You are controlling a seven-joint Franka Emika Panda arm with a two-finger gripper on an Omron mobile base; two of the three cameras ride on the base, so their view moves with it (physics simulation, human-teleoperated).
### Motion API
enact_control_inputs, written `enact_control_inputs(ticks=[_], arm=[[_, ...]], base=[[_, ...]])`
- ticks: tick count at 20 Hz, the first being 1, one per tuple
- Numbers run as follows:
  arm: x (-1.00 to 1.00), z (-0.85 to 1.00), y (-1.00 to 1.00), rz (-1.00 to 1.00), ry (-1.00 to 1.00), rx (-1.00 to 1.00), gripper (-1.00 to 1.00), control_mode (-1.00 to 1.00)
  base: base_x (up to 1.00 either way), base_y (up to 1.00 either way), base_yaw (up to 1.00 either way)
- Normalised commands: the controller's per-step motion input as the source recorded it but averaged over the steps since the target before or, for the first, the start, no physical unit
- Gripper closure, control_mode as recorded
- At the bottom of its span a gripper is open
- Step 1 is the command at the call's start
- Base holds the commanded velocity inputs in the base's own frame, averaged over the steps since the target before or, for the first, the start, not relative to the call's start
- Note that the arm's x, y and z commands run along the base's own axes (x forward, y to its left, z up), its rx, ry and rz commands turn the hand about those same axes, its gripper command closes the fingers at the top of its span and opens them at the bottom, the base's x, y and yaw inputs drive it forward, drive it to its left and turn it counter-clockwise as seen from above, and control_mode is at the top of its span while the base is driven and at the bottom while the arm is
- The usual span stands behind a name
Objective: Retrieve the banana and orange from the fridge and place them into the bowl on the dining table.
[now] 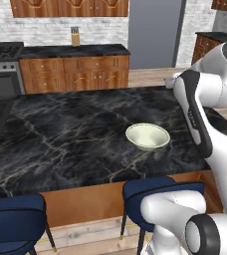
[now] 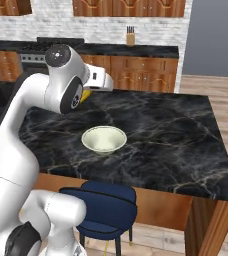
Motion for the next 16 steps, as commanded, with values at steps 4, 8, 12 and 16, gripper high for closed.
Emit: enact_control_inputs(ticks=[4,8,12,16], arm=[[0.42,-0.14,-0.25,0.00,0.02,0.07,1.00,-1.00],[0.43,-0.43,-0.07,0.00,0.21,0.06,1.00,-1.00],[0.24,-0.63,0.17,0.03,0.33,0.03,1.00,-1.00],[0.06,-0.65,0.25,0.09,0.26,0.07,1.00,-1.00]], base=[[0.00,0.00,0.00],[0.00,0.00,0.00],[0.00,0.00,0.00],[0.00,0.00,0.00]])
